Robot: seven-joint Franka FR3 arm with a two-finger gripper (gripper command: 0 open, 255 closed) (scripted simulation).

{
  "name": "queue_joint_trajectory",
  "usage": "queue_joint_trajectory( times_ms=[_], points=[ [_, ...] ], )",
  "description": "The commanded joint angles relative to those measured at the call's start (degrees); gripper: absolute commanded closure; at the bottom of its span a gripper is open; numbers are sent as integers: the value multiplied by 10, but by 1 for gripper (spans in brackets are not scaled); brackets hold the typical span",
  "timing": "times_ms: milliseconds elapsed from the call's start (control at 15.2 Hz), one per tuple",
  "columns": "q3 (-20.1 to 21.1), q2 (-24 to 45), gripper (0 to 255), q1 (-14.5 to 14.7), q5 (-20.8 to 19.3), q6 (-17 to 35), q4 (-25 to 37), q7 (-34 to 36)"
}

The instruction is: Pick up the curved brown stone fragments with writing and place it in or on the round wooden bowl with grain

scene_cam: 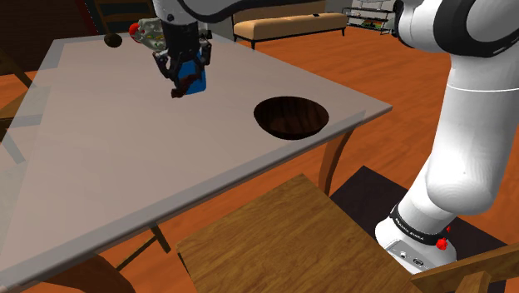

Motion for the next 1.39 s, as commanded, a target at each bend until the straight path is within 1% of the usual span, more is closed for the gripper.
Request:
queue_joint_trajectory(
  times_ms=[0, 528, 726, 924, 1122, 1320],
  points=[
    [1, 4, 255, 5, -2, -18, 21, -2],
    [1, 31, 255, 28, -15, -90, 119, -16],
    [8, -70, 255, -23, 42, -45, -10, -27],
    [1, -164, 255, -52, 99, -14, -113, -51],
    [-18, -251, 255, -62, 150, 5, -199, -80],
    [-43, -332, 255, -57, 191, 12, -273, -109]
  ],
)
